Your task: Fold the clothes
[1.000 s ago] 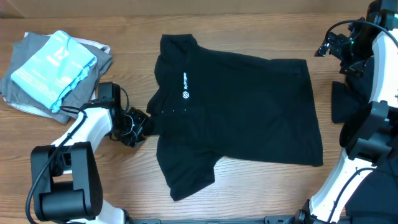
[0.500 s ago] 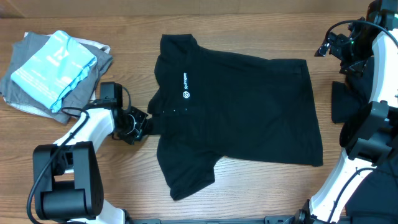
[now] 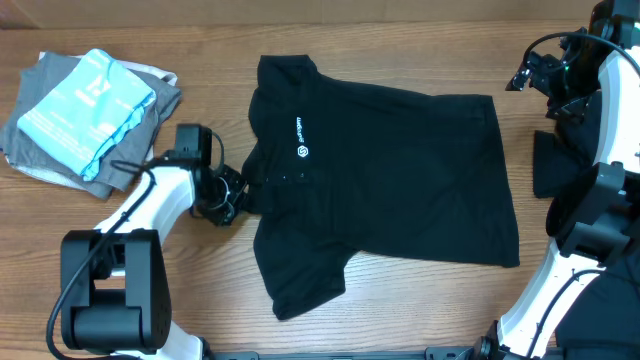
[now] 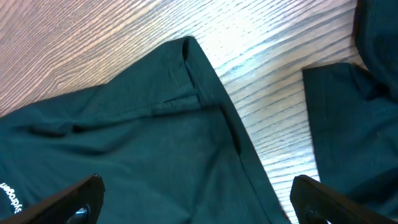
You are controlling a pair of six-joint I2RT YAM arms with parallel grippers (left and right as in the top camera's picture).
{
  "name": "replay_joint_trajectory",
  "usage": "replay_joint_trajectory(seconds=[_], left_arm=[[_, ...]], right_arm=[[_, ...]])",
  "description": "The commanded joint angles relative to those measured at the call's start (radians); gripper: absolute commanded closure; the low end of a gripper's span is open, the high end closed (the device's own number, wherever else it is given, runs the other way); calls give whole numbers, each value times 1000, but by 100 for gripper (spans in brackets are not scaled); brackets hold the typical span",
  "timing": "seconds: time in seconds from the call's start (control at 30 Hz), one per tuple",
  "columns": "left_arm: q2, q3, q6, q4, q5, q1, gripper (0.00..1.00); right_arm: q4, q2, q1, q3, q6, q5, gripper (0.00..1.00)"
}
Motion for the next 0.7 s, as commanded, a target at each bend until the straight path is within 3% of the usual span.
replay_joint_trajectory(seconds=[0.0,0.23,0.67], left_arm=[[-5,164,101,-106,-138,-46,96],[-5,430,173,-249,-334,-242,96],[128,444,200,-201,-459,-520,94]], right_arm=[[3,-24,3,20,4,-6,0],[3,-24,3,20,4,-6,0],[3,-24,3,20,4,-6,0]])
